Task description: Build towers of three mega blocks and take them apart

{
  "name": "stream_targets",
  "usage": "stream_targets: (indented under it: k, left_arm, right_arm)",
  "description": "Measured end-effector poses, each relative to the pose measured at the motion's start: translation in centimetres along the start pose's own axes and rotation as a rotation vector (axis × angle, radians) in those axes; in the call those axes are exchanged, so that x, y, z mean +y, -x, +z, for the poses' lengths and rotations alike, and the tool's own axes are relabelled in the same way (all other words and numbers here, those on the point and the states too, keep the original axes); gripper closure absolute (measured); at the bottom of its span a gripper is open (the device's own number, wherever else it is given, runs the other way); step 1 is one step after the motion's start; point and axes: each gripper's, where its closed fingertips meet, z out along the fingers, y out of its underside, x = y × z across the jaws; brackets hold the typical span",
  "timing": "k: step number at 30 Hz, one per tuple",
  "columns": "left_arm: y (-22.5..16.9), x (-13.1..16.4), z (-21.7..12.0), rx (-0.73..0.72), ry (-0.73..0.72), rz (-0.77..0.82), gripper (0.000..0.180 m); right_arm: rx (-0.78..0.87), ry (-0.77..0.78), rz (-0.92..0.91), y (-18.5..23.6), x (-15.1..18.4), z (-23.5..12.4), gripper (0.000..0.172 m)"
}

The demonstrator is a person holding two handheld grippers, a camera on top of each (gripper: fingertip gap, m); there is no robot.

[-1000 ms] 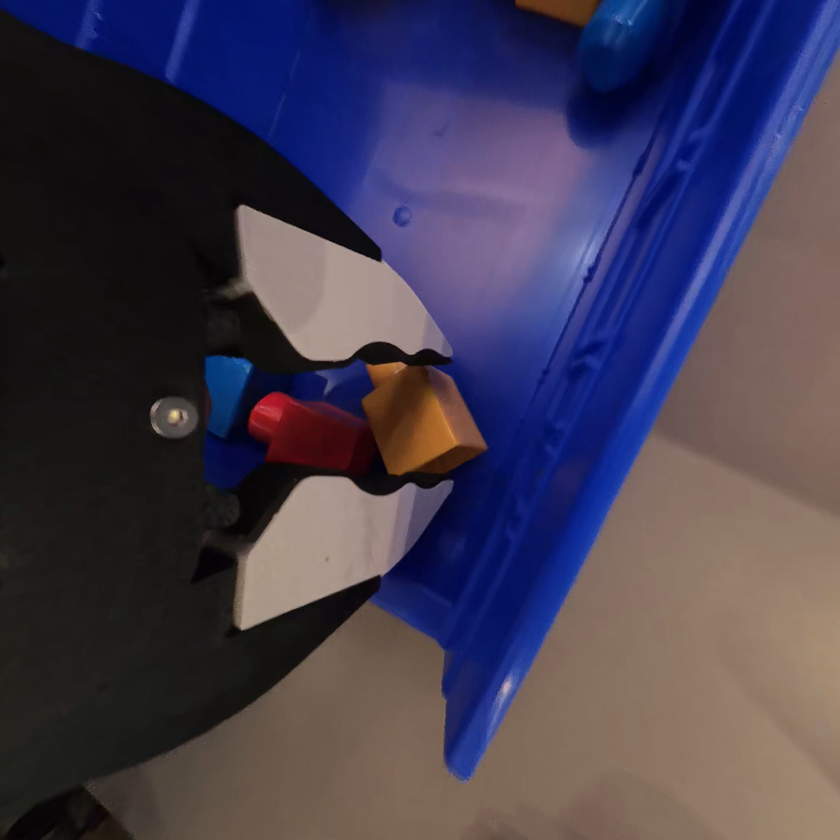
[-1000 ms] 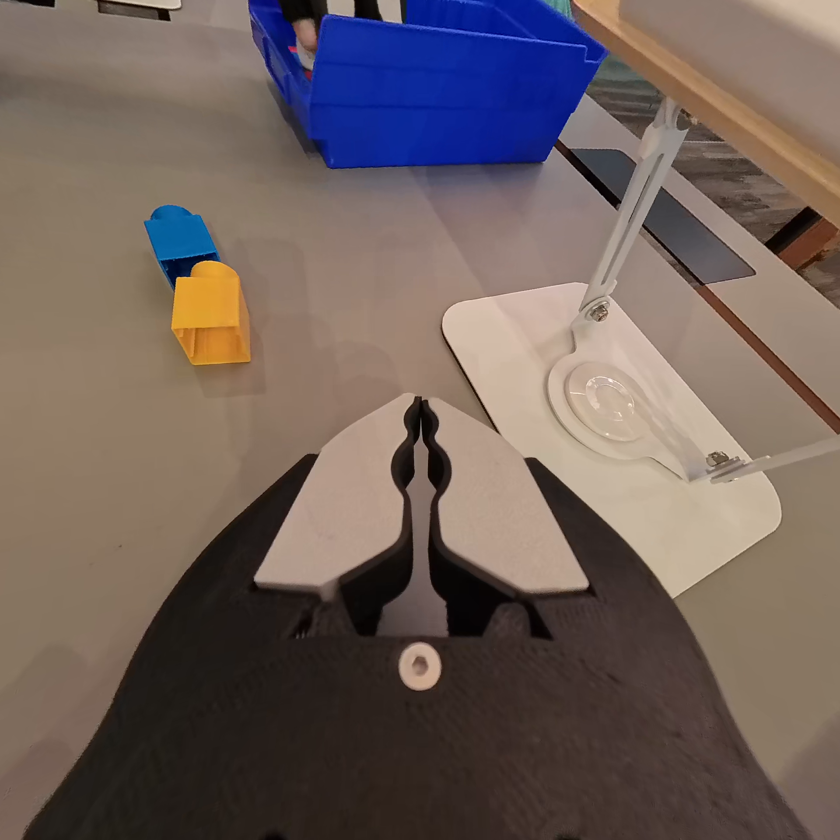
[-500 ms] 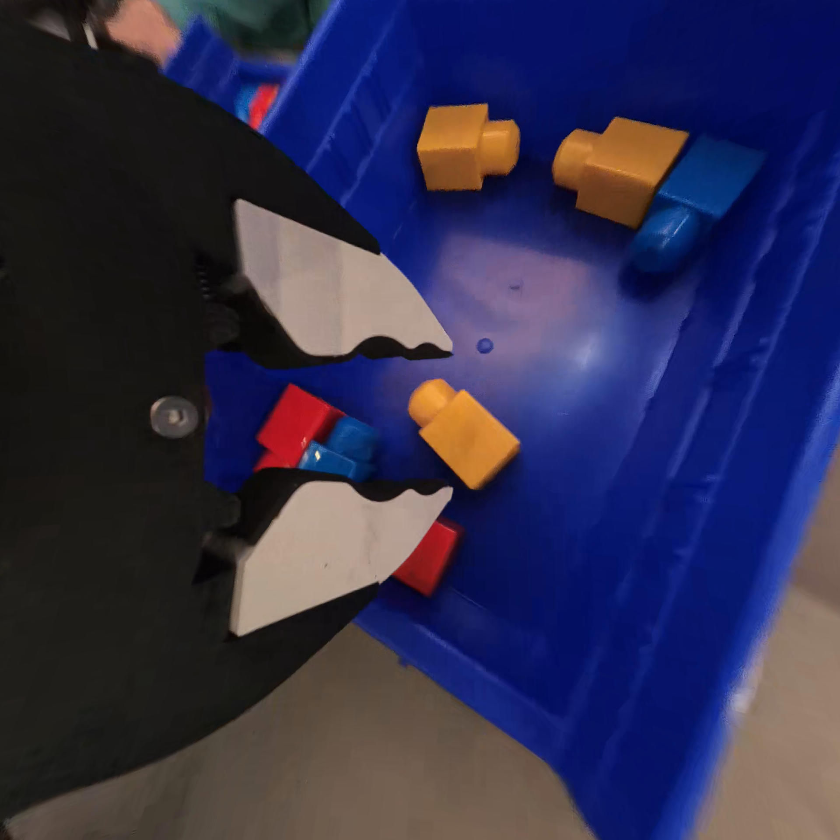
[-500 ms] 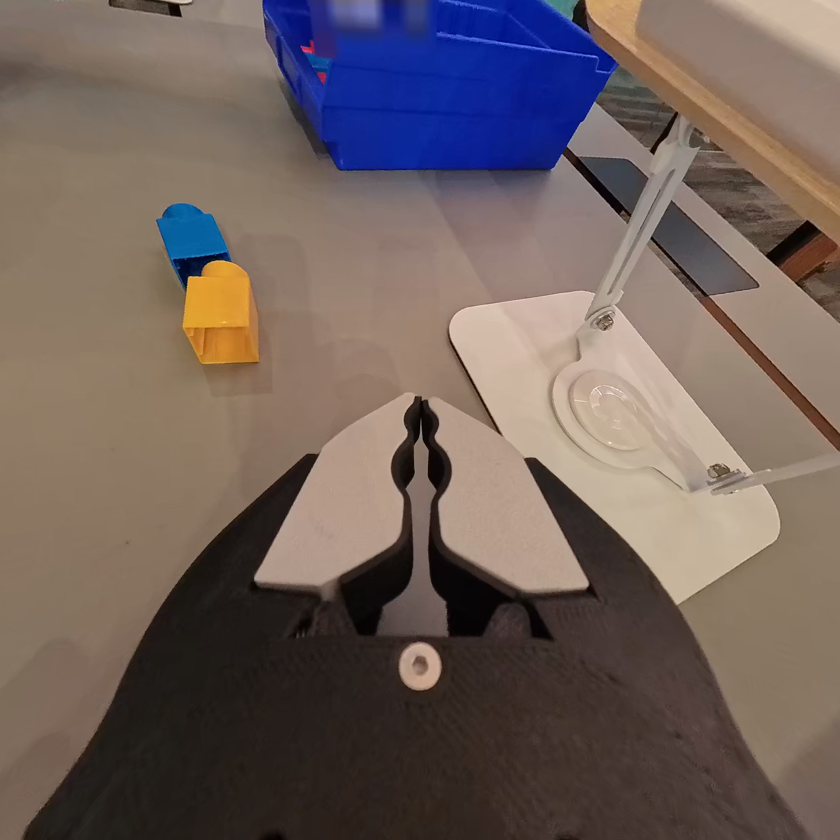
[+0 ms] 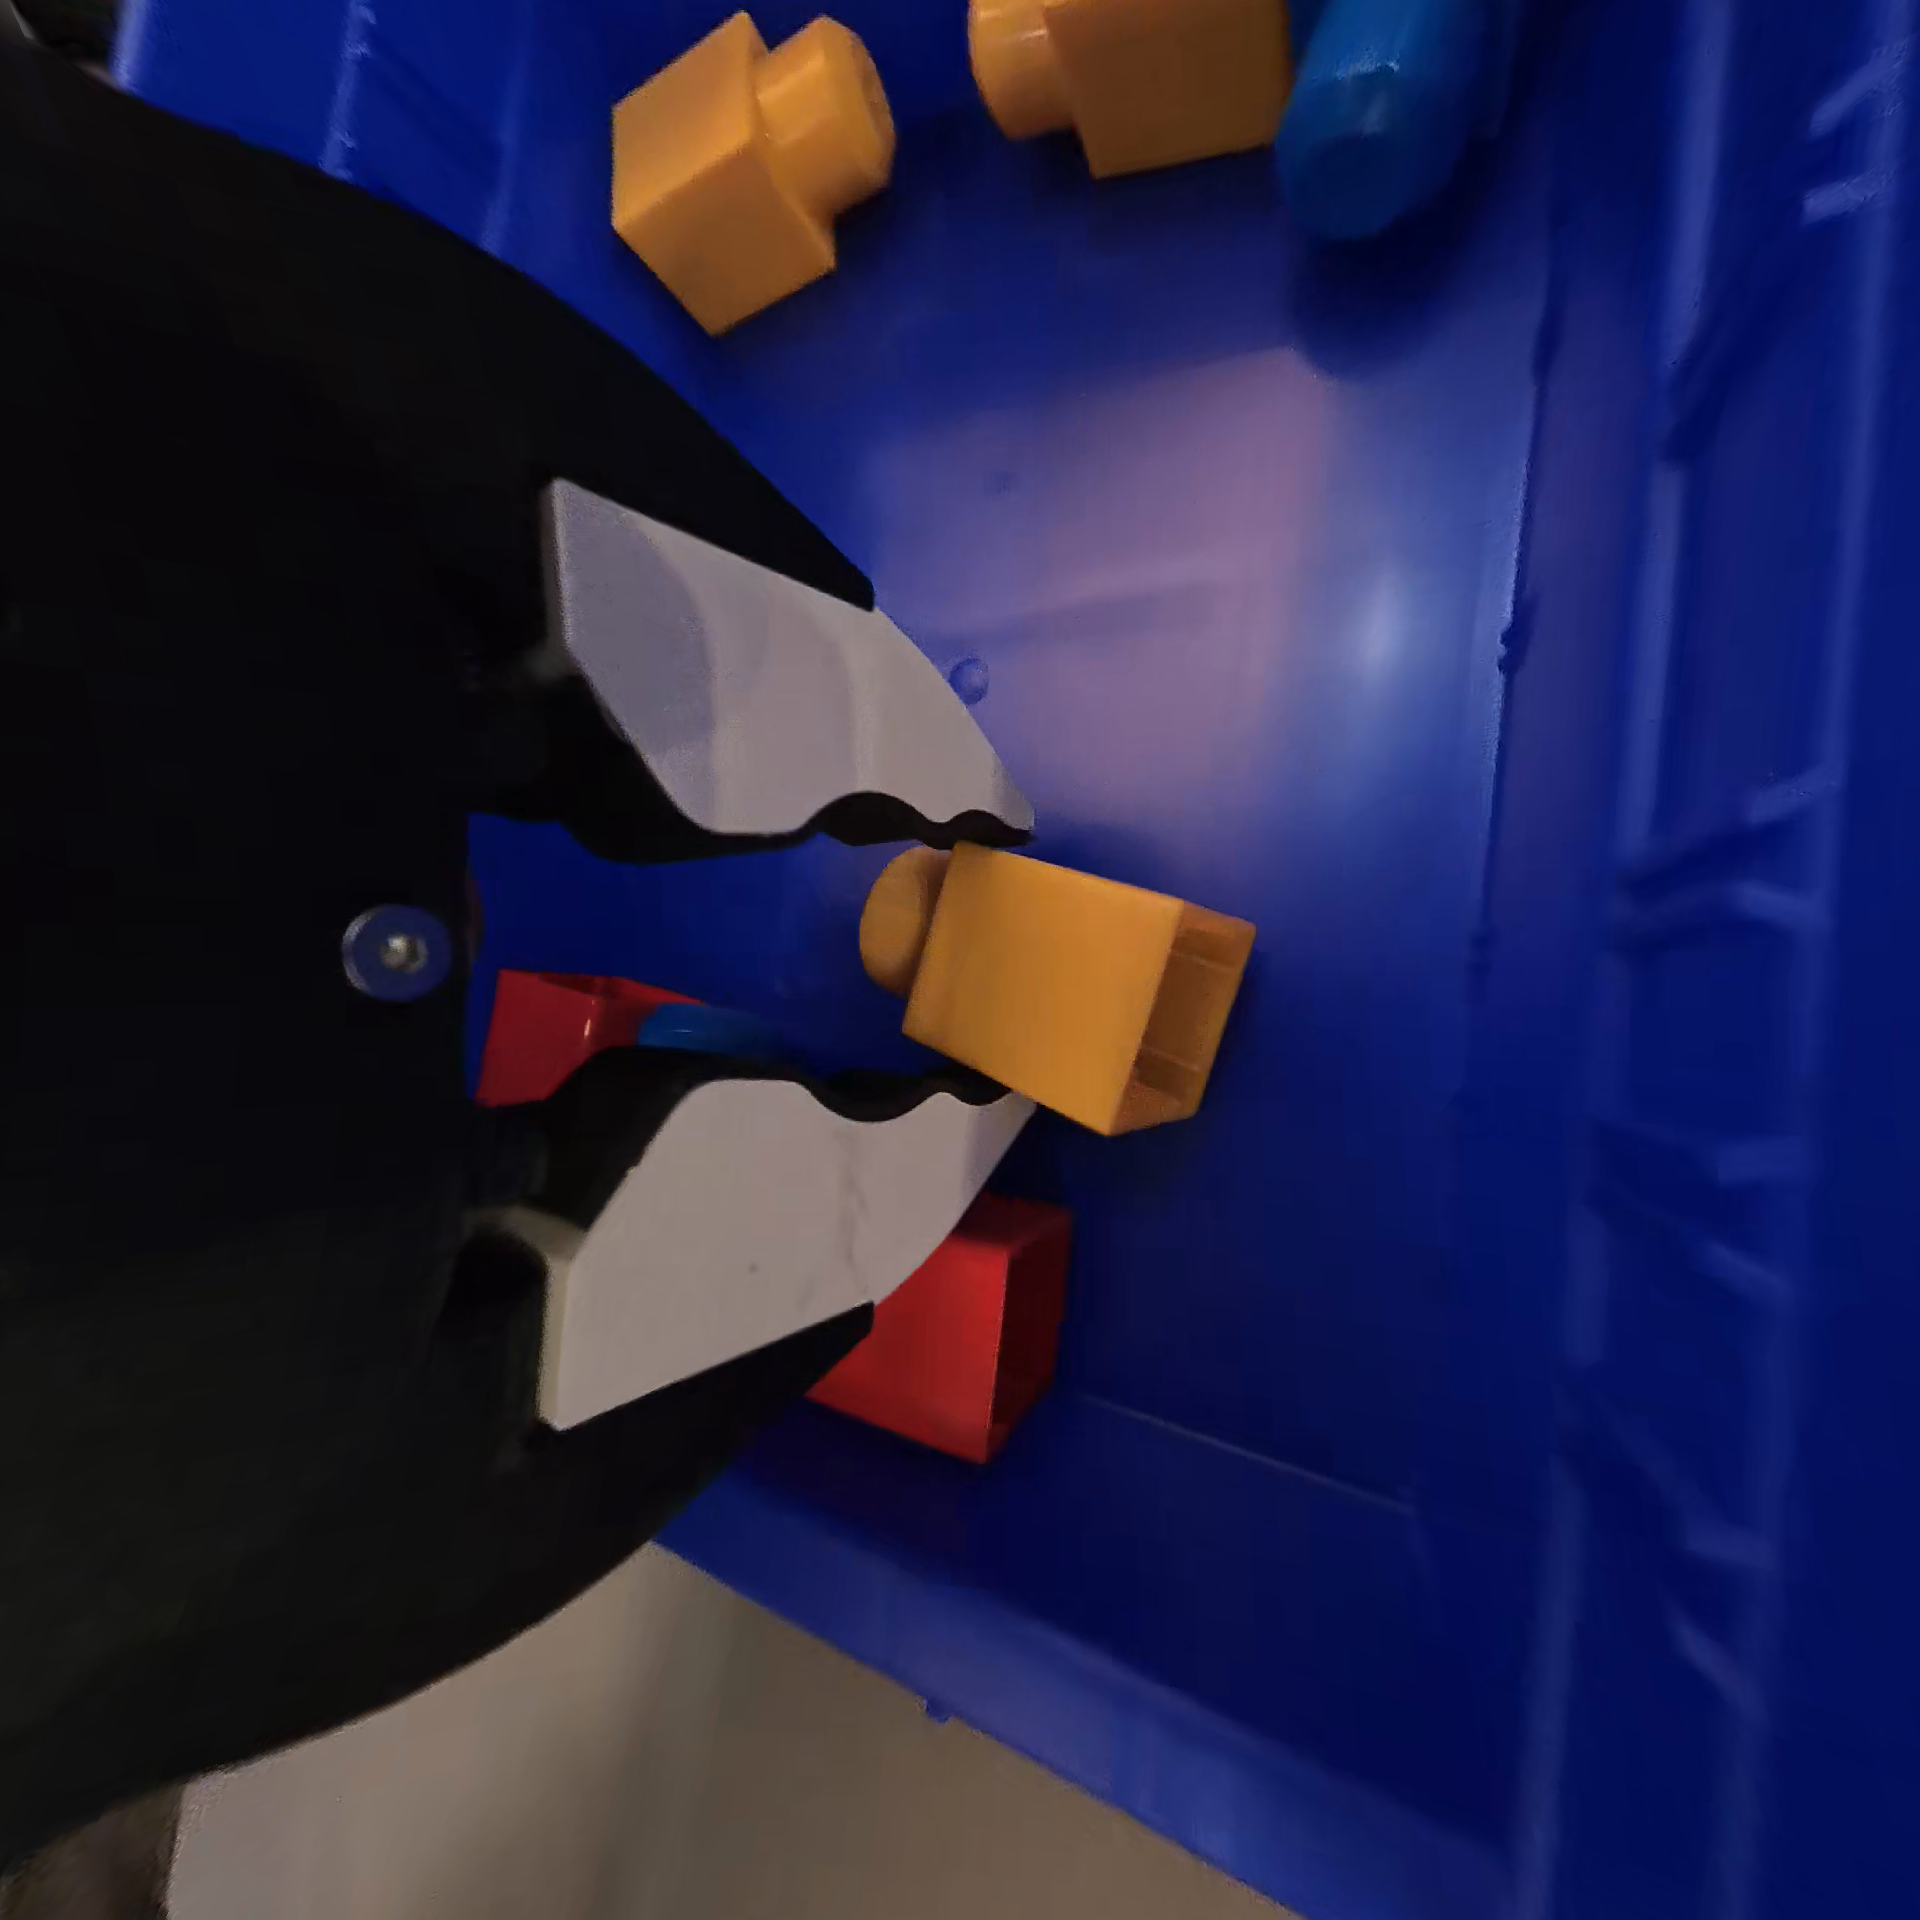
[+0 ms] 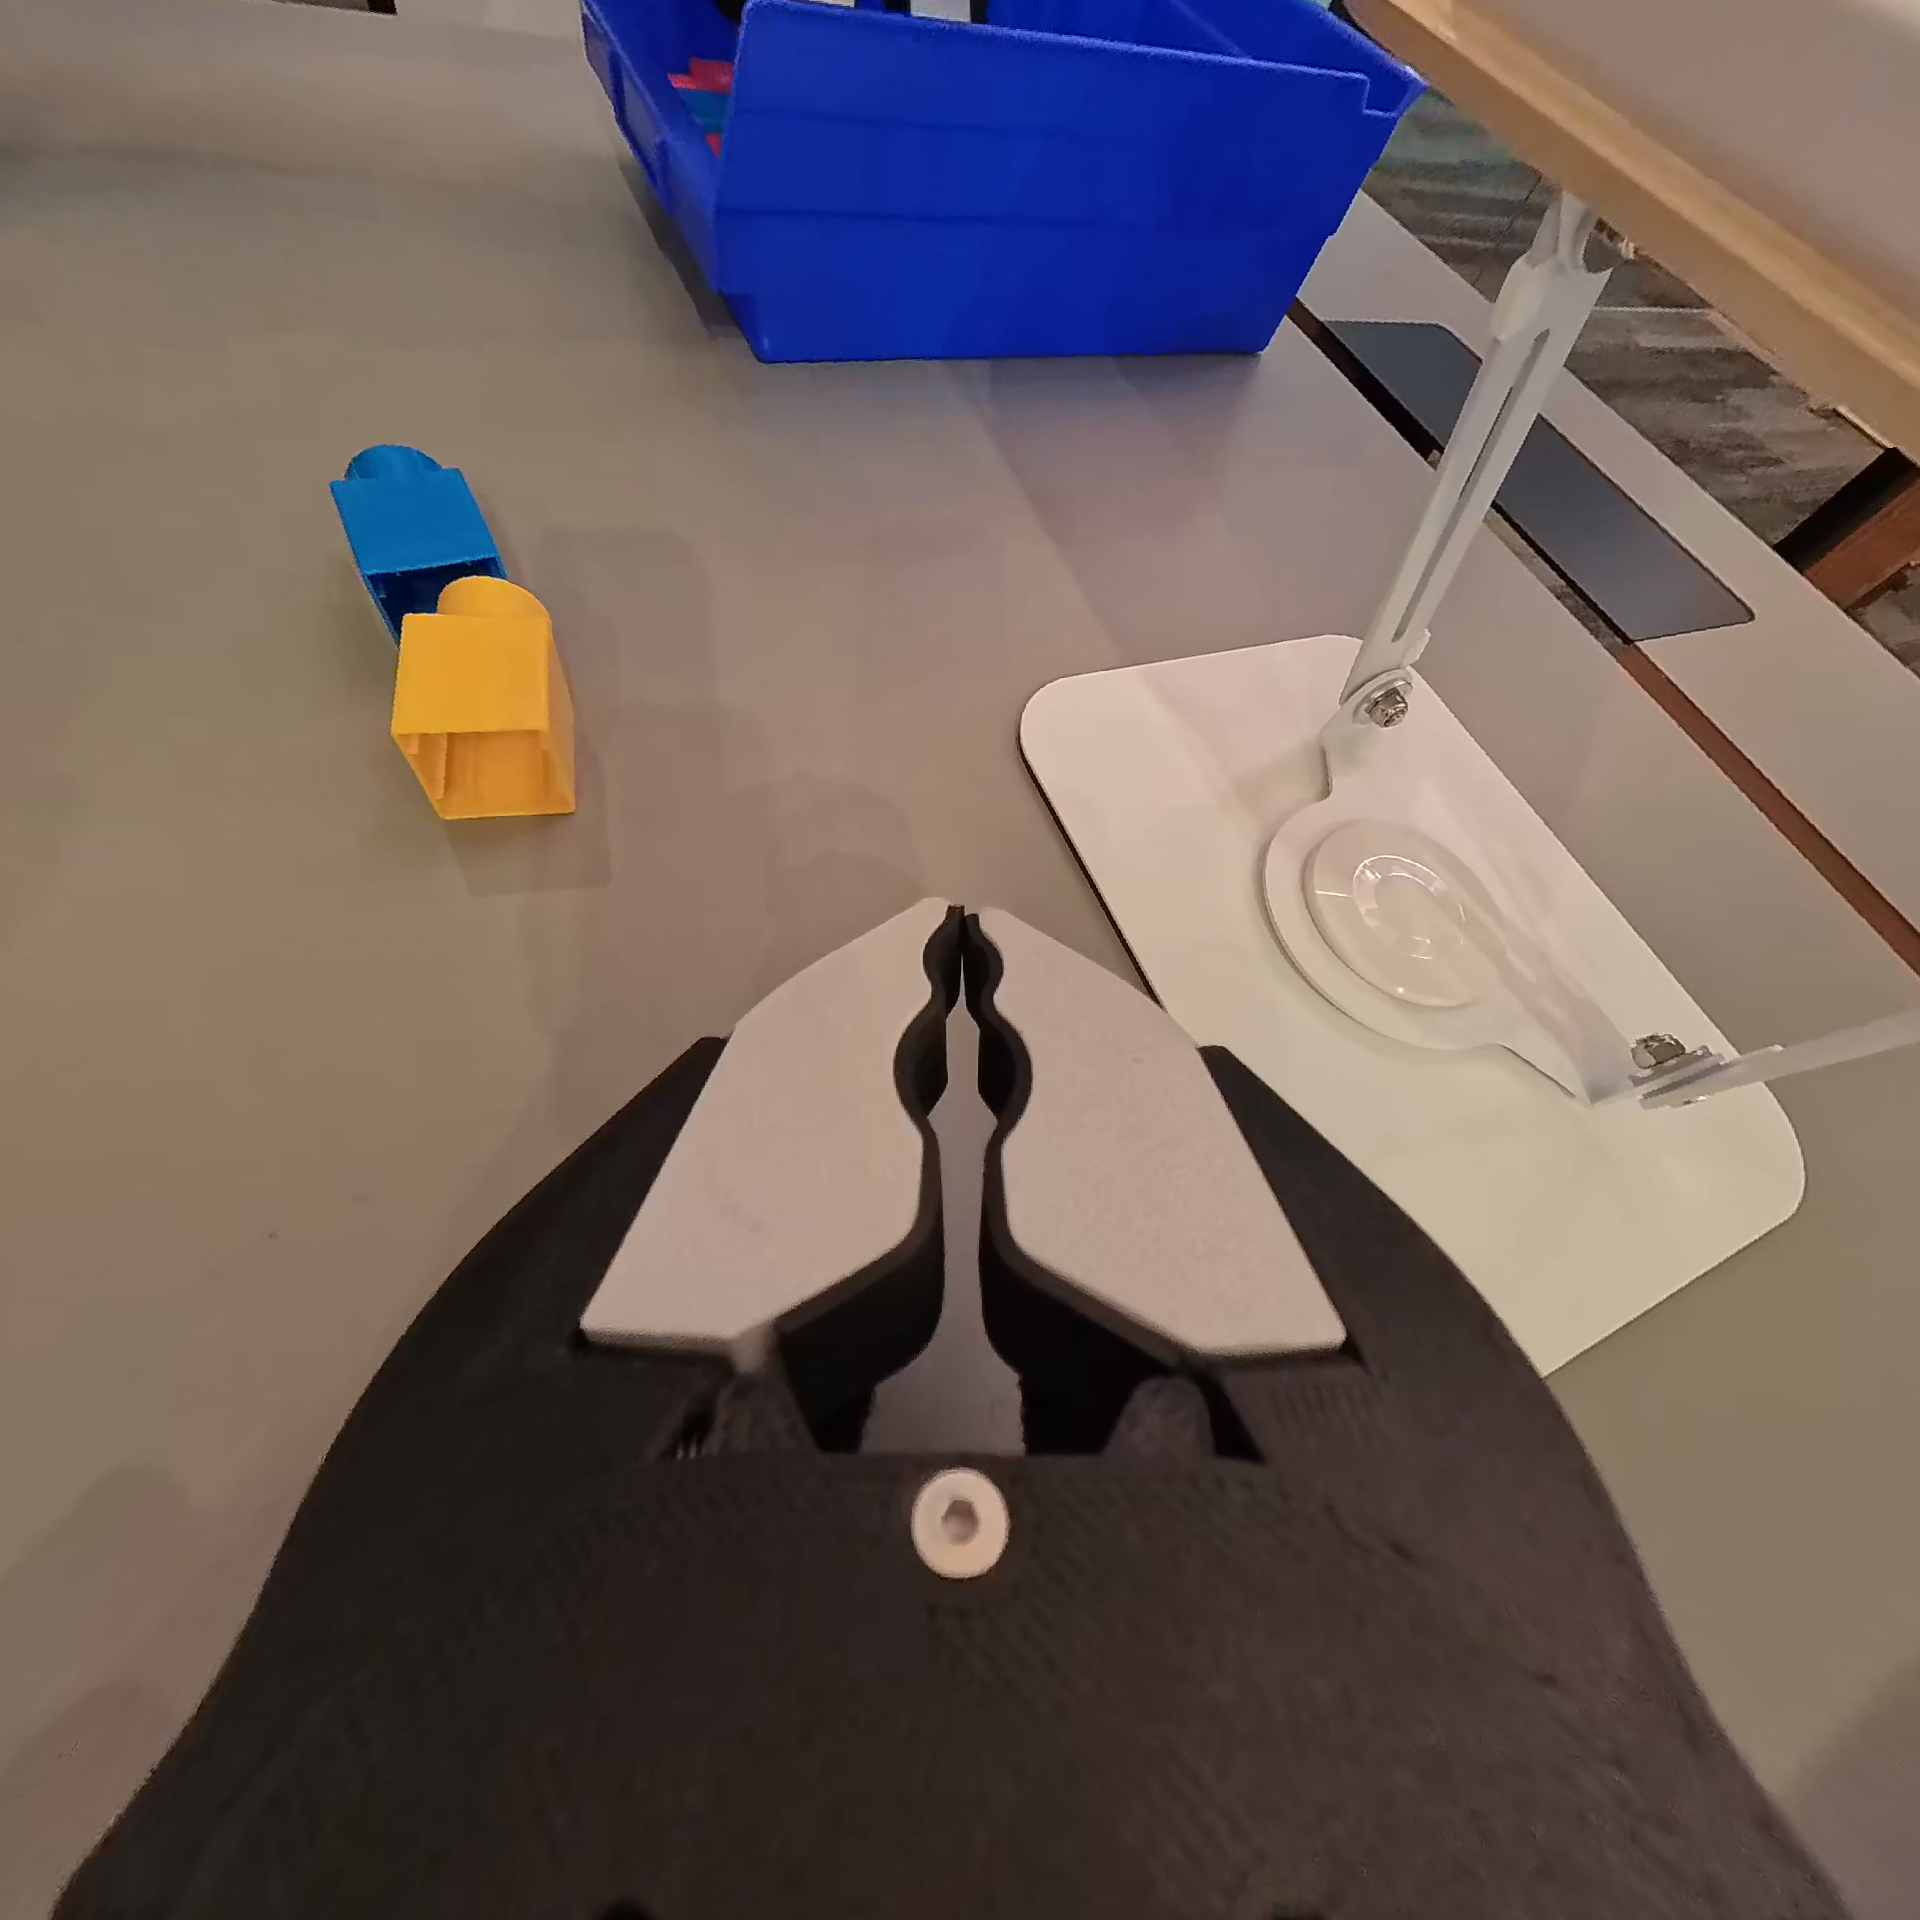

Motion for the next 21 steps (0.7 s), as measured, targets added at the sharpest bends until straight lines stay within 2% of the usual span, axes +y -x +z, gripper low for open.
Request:
stream_targets:
  k: [5,9,12,15,21]
  left_arm:
    - [1.5,0.7,-2.3,-0.166,0.010,-0.092,0.141]
    - [-0.2,-0.7,-5.8,-0.221,-0.078,-0.158,0.141]
    - [-2.8,-2.1,-8.2,-0.243,-0.132,-0.192,0.142]
    - [-6.8,-4.5,-9.5,-0.212,-0.201,-0.198,0.142]
    - [-13.9,-7.2,-7.4,-0.141,-0.191,-0.208,0.142]
  right_arm:
    - [-0.005,-0.003,-0.001,0.1,-0.1,0.0,0.172]
    - [-0.008,-0.007,-0.004,0.2,-0.2,0.0,0.172]
    - [-0.008,-0.007,-0.007,0.3,-0.3,0.0,0.172]
    - [-0.005,-0.009,-0.010,0.3,-0.4,-0.1,0.172]
    - [-0.007,-0.011,-0.018,0.5,-0.5,-0.1,0.172]
